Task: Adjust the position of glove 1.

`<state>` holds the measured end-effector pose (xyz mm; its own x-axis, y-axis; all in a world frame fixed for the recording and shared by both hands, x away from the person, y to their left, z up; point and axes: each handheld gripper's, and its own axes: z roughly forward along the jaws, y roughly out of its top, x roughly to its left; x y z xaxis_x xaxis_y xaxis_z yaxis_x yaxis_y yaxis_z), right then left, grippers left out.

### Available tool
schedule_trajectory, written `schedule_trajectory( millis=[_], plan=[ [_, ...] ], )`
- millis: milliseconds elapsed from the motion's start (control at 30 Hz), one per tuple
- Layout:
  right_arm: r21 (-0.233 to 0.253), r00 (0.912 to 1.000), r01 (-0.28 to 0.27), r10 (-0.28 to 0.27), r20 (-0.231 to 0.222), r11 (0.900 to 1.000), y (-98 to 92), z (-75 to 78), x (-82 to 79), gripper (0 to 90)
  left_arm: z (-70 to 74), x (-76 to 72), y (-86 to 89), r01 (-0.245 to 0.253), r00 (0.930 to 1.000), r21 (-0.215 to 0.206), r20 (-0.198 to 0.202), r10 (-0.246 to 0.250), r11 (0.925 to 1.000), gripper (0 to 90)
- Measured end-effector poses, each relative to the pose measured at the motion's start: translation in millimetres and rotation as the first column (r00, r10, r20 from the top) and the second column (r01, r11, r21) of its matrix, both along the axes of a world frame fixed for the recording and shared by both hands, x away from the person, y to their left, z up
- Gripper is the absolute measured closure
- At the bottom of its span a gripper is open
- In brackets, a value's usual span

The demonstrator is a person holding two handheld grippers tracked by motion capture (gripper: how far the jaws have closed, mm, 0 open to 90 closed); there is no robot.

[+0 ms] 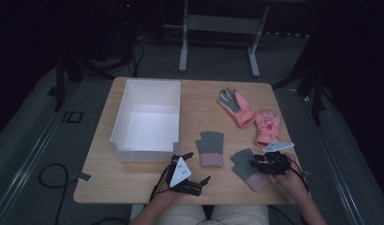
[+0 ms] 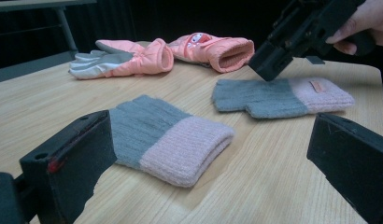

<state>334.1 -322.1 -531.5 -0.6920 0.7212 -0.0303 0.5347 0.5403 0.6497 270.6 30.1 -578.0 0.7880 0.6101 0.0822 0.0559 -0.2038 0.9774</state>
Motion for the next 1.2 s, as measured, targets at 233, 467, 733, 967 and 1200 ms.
schedule_trajectory(
  millis=[233, 467, 733, 967, 1200],
  plan=[
    [-0.027, 0.9994, -0.036, 0.036, 0.000, 0.999, -0.9, -8.1, 0.2, 57.9, 0.0, -0.2, -0.5, 0.002, 1.0000, 0.004, 0.003, -0.002, 1.0000, 0.4],
    [-0.039, 0.9990, -0.044, 0.043, -0.005, 0.998, -0.9, -14.4, 3.5, 60.1, -0.1, -0.8, -0.7, 0.002, 1.0000, 0.003, 0.006, -0.002, 1.0000, 0.4],
    [-0.086, 0.9995, -0.017, 0.015, -0.028, 0.996, 7.3, -11.7, 3.9, 80.3, -0.2, -1.2, -0.9, 0.003, 0.9999, 0.006, 0.011, -0.003, 1.0000, 0.4],
    [-0.013, 0.9949, 0.101, -0.101, -0.002, 0.995, 13.8, 14.2, -2.7, 85.2, -0.1, -0.7, -1.1, 0.003, 1.0000, 0.006, 0.005, -0.003, 1.0000, 0.4],
    [0.139, 0.9619, 0.252, -0.264, 0.072, 0.958, 22.2, 59.2, -16.7, 85.4, -0.1, -1.3, -1.4, 0.001, 0.9999, 0.010, 0.010, -0.001, 0.9999, 0.4]
  ],
)
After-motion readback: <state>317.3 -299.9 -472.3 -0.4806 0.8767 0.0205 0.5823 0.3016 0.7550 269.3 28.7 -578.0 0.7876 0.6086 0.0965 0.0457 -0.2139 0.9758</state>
